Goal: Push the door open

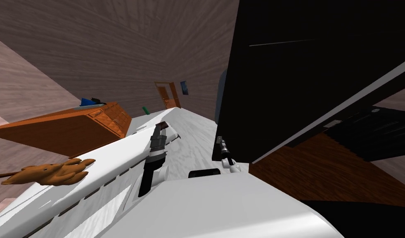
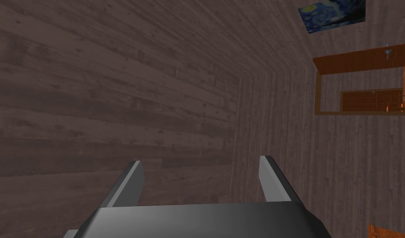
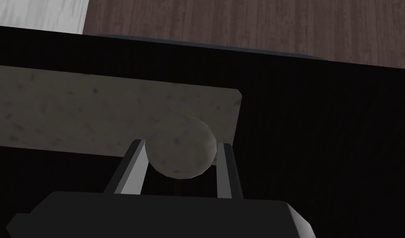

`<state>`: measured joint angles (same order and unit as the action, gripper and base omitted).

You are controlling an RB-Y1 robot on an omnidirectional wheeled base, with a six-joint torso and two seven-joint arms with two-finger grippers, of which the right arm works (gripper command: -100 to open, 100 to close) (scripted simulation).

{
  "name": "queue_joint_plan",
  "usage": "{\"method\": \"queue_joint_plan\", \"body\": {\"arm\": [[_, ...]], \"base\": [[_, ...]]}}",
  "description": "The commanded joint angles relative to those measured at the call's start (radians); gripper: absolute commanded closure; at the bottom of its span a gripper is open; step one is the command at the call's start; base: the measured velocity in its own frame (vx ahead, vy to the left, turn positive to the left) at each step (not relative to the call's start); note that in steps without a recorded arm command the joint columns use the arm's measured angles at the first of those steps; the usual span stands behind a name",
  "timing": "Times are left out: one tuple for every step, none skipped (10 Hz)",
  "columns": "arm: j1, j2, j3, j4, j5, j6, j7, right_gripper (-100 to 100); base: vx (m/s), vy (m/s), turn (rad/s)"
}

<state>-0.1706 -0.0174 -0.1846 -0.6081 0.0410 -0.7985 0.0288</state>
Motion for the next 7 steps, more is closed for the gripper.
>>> {"method": "queue_joint_plan", "body": {"arm": [[-0.012,-0.011,-0.028,0.003,-0.016,-0.002,0.007,100],[-0.012,-0.008,-0.037,0.003,-0.022,-0.002,0.010,100],[-0.012,0.000,-0.049,0.002,-0.029,-0.001,0.014,100],[-0.012,0.000,-0.049,0.002,-0.029,-0.001,0.014,100],[-0.012,0.018,-0.065,0.001,-0.039,0.000,0.019,100],[-0.006,0.011,-0.057,-0.004,-0.034,0.007,0.018,100],[-0.007,-0.005,-0.075,-0.005,-0.045,0.005,0.023,100]], "base": [[0.155,0.090,-0.065],[0.199,0.080,-0.079],[0.215,0.091,-0.092],[0.154,0.065,-0.044],[0.191,0.053,-0.070],[0.103,0.022,-0.031],[0.141,0.046,-0.031]]}}
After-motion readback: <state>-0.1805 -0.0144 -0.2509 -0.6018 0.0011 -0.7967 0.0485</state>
